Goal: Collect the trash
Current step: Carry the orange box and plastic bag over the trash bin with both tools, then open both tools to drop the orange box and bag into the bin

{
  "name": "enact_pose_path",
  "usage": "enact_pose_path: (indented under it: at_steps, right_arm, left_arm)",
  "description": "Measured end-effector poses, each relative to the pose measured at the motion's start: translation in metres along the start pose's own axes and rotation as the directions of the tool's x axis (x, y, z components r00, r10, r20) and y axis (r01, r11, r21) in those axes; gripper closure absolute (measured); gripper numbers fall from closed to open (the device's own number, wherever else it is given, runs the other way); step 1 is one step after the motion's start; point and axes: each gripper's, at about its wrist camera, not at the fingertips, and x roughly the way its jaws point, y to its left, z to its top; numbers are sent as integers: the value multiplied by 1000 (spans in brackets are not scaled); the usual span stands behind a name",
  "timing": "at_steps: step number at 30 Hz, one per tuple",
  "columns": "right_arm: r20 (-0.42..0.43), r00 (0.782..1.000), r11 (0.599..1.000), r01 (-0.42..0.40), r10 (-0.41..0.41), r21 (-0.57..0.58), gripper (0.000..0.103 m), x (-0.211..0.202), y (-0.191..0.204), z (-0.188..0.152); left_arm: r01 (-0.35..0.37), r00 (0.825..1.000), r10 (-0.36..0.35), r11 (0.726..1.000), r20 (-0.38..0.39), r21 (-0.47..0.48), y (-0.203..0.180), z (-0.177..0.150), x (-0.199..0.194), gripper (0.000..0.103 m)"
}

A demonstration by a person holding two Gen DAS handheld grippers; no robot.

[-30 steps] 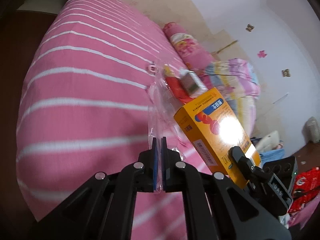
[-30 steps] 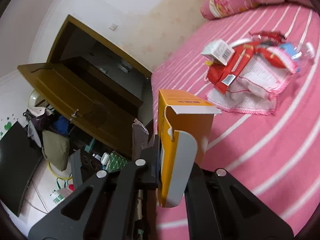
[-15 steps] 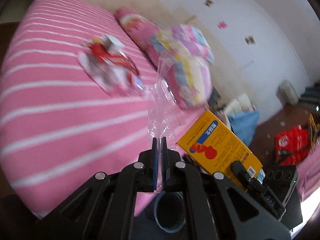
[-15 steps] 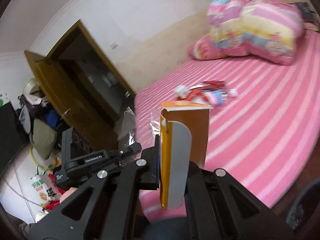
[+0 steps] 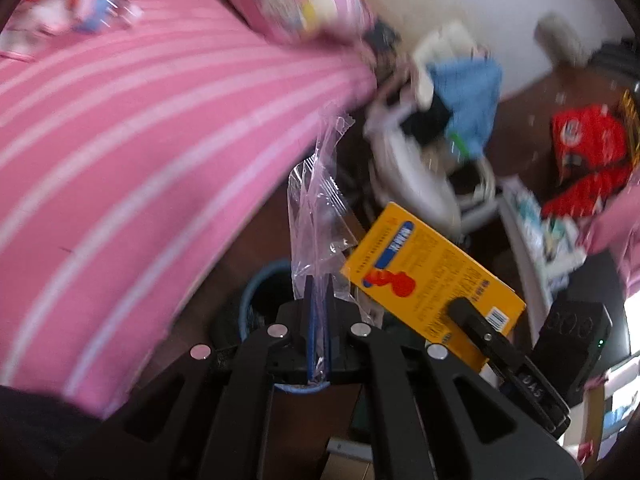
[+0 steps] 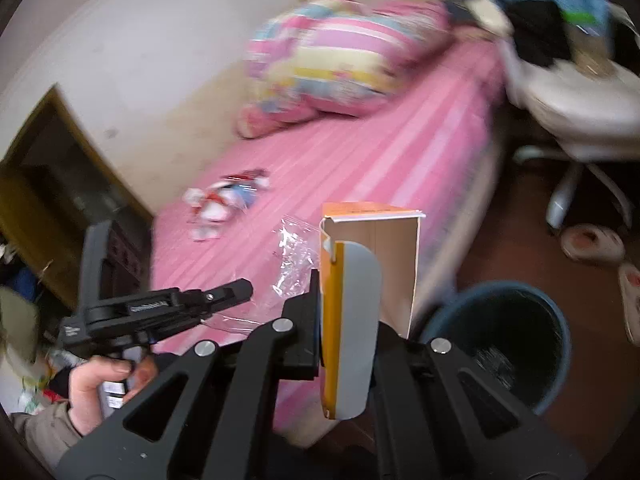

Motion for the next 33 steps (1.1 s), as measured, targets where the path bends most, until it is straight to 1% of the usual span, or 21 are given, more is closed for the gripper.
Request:
enact_pose_path:
  at_steps: [3,5,8,11,15,17,18,19,20,21,22,23,24,25,26,27,28,29,31,33]
  right_arm:
    - [-28,995,994,92,-91,60,100,7,-45,-15]
    - [-46,990,988,133,-130,79,100,14,-65,-20]
    - [-90,975,972,214,-205,101,100,29,-97,-30]
    - [-135,956,954,276,-261,113,100,45,-118,-37]
    - [-187,932,934,337,-312,121,100,62,-137,-47]
    - [-209,919,923,364,-334,123,100,72,-146,-51]
    - [-221,912,917,378,-346,125,98,77,-151,-52]
    - [-242,904,912,389,-351,131,97,83,-155,-55]
    - [-264,896,906,401,-356,138,96,87,-161,-57]
    - [-274,891,901,410,-362,142,81,90,-164,-58]
    - [-283,887,896,417,-365,151,71,91,-168,-60]
    - [-279,887,894,420,-368,158,55,90,-170,-60]
    - [-266,885,888,432,-383,160,48,87,-170,-61]
    - [-244,880,880,450,-408,152,45,82,-168,-62]
    - [-219,876,874,465,-430,142,38,78,-167,-62]
    - [-178,867,862,490,-466,131,29,70,-162,-62]
    - [-155,861,855,503,-484,126,25,66,-160,-61]
    - [-122,852,844,522,-510,119,18,59,-157,-60]
    - [-80,838,831,545,-539,110,16,51,-157,-59]
    - [-79,851,844,525,-519,112,14,46,-158,-58]
  left_arm:
    - [-25,996,28,999,-89,30,-11,-6,50,101]
    - [-40,989,46,998,-140,47,-14,-10,77,101]
    - [-57,974,74,995,-213,85,-15,-15,117,101]
    - [-63,955,94,991,-281,120,-11,-24,153,101]
    - [-60,933,107,987,-342,147,-8,-26,186,101]
    - [-60,926,115,985,-361,159,-9,-28,200,99]
    - [-68,918,125,984,-376,162,-5,-29,209,99]
    - [-72,916,128,985,-379,159,-7,-29,215,93]
    - [-78,914,135,984,-383,160,-7,-30,222,77]
    - [-90,909,149,982,-389,165,-6,-29,228,65]
    - [-102,909,161,980,-385,169,-8,-28,232,42]
    - [-116,913,173,978,-371,172,-9,-27,232,32]
    - [-113,919,168,979,-356,169,-11,-25,231,31]
    - [-103,922,154,982,-356,158,-13,-23,231,29]
    - [-96,924,143,985,-356,146,-13,-21,231,26]
    - [-94,927,136,986,-351,135,-14,-20,230,25]
    - [-93,930,133,987,-341,130,-17,-19,229,24]
    - [-89,933,127,988,-338,126,-18,-17,227,23]
    - [-78,937,113,990,-330,117,-20,-16,224,22]
    - [-74,942,108,991,-318,115,-21,-15,217,22]
